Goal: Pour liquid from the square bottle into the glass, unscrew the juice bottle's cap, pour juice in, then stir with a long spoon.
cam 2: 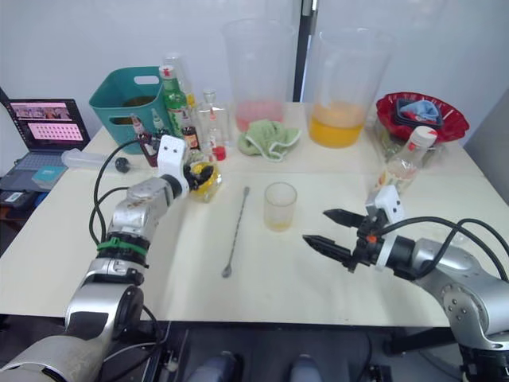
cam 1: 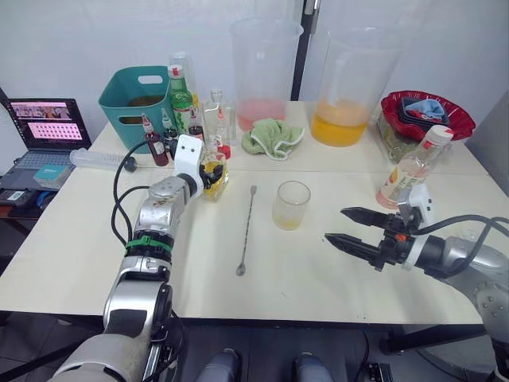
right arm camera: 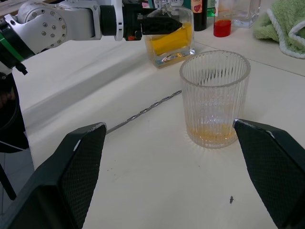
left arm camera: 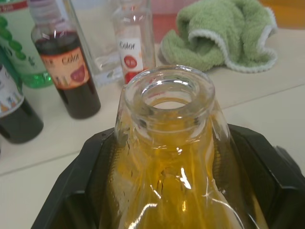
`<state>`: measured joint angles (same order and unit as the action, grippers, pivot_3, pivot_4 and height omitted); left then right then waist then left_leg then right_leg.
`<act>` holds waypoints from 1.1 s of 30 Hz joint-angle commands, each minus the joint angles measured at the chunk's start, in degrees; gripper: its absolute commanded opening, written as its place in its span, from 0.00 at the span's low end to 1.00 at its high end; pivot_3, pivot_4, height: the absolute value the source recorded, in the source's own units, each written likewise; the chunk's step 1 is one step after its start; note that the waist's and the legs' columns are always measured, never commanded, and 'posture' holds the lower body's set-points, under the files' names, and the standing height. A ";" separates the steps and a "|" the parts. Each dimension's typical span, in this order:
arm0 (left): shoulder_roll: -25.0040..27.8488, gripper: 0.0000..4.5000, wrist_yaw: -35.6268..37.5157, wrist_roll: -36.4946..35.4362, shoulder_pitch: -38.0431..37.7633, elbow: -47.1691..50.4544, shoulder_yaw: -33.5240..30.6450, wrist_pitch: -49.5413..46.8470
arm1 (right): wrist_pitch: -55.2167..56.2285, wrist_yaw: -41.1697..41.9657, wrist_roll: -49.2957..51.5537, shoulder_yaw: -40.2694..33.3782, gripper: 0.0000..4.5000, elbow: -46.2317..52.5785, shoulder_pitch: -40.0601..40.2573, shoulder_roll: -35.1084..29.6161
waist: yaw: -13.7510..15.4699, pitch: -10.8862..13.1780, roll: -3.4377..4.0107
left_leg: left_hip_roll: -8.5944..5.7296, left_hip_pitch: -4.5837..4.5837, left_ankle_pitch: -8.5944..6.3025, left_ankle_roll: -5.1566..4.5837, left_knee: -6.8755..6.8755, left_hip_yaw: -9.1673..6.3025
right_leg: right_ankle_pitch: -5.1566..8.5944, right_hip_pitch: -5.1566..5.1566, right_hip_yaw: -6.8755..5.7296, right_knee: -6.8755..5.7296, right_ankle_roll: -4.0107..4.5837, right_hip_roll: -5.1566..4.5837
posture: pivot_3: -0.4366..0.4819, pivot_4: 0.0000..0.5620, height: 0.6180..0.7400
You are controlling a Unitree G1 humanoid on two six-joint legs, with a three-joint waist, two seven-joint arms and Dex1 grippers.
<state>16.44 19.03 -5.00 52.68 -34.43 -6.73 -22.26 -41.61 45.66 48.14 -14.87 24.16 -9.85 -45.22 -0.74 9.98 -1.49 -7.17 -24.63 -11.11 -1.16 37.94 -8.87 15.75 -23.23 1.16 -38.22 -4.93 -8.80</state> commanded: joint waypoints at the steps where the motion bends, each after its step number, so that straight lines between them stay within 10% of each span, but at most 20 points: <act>1: 0.29 0.62 -1.96 -1.22 0.12 5.65 -1.44 -0.13 | 0.23 0.35 0.50 -0.67 1.00 0.63 -0.71 -0.05 | -0.03 -0.01 0.00 | 0.00 0.00 0.00 0.00 0.00 0.01 | 0.00 0.00 0.01 0.00 0.00 0.00 | 0.48 0.27 1.00; 3: 0.04 0.62 -2.82 -1.23 -1.04 6.65 -1.41 -0.65 | 0.39 0.46 0.41 -0.56 1.00 0.53 -0.76 -0.01 | -0.02 -0.01 0.00 | 0.01 0.01 0.00 0.00 0.00 0.01 | 0.00 0.00 0.01 0.01 0.01 0.00 | 0.48 0.27 1.00; 8: -0.28 1.00 -4.35 -1.93 -2.53 9.76 -1.90 -1.34 | 0.55 0.65 0.34 -0.32 1.00 0.27 -0.97 0.13 | -0.01 -0.02 -0.01 | 0.01 0.02 0.00 0.00 0.00 0.02 | -0.01 0.02 0.02 0.01 0.02 0.00 | 0.48 0.27 1.00; 22: 7.82 1.00 4.58 -10.32 -1.36 22.65 -5.79 -3.77 | 1.25 3.46 -0.21 -0.08 1.00 -2.29 -3.20 -0.47 | -0.10 -0.03 0.01 | 0.03 0.04 -0.01 -0.01 0.00 0.02 | -0.04 0.00 0.03 0.00 0.04 0.01 | 0.48 0.27 1.00; 33: 25.81 1.00 31.94 -24.53 -28.22 47.73 -8.04 -9.25 | 2.87 5.92 -3.54 0.25 1.00 -4.95 -4.55 -1.48 | -0.11 -0.11 0.14 | 0.09 0.32 -0.05 -0.06 -0.18 0.09 | -0.06 0.06 0.25 0.10 0.08 0.08 | 0.48 0.27 1.00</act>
<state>40.67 47.10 -27.61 24.96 10.83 -13.08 -32.85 -39.33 51.56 44.79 -13.58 18.56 -13.88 -46.11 -0.84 9.87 -1.35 -7.07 -24.31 -11.16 -1.22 37.75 -8.77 15.69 -23.17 1.41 -38.11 -4.84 -8.71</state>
